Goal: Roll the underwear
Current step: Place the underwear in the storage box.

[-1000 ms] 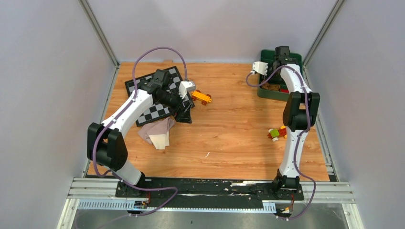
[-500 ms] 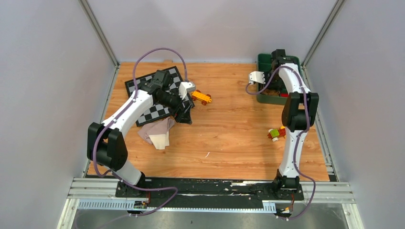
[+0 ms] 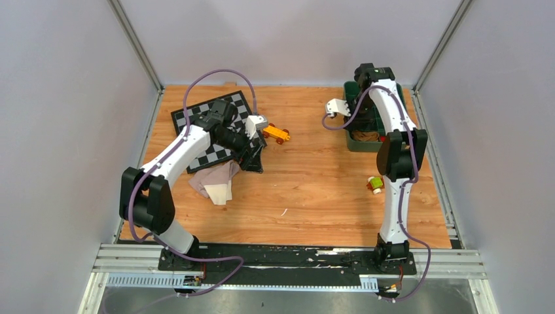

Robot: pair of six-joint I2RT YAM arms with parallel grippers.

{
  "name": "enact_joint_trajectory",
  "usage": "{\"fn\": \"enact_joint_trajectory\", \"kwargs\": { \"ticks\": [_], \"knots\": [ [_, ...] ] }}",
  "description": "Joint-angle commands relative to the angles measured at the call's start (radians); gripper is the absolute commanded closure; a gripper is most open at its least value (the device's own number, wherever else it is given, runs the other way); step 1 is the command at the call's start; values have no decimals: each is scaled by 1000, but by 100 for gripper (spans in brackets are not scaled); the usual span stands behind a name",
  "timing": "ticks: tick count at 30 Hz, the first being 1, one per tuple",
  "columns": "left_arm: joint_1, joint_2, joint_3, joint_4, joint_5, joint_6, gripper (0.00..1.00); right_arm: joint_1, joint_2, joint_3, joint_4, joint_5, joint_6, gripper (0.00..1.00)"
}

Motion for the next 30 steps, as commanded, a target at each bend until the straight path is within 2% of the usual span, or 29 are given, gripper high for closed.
{"fn": "enact_joint_trajectory", "kwargs": {
  "ticks": [1,8,16,20,23,30],
  "knots": [
    [-1,-38,-7,12,26,-10,0,21,2,-31,-135,-38,29,100],
    [-1,-48,-12,-1,21,-4,0,24,44,21,-140,-58,106,100],
    [-1,-35,-9,8,32,-10,0,109,60,37,-147,-213,220,100],
    [-1,-25,3,6,38,-14,0,146,115,139,-148,-277,296,100],
    [-1,-28,4,-2,39,-11,0,158,125,189,-145,-262,290,100],
    [-1,-62,-7,-23,26,11,0,111,100,180,-99,-255,316,100]
  ]
}}
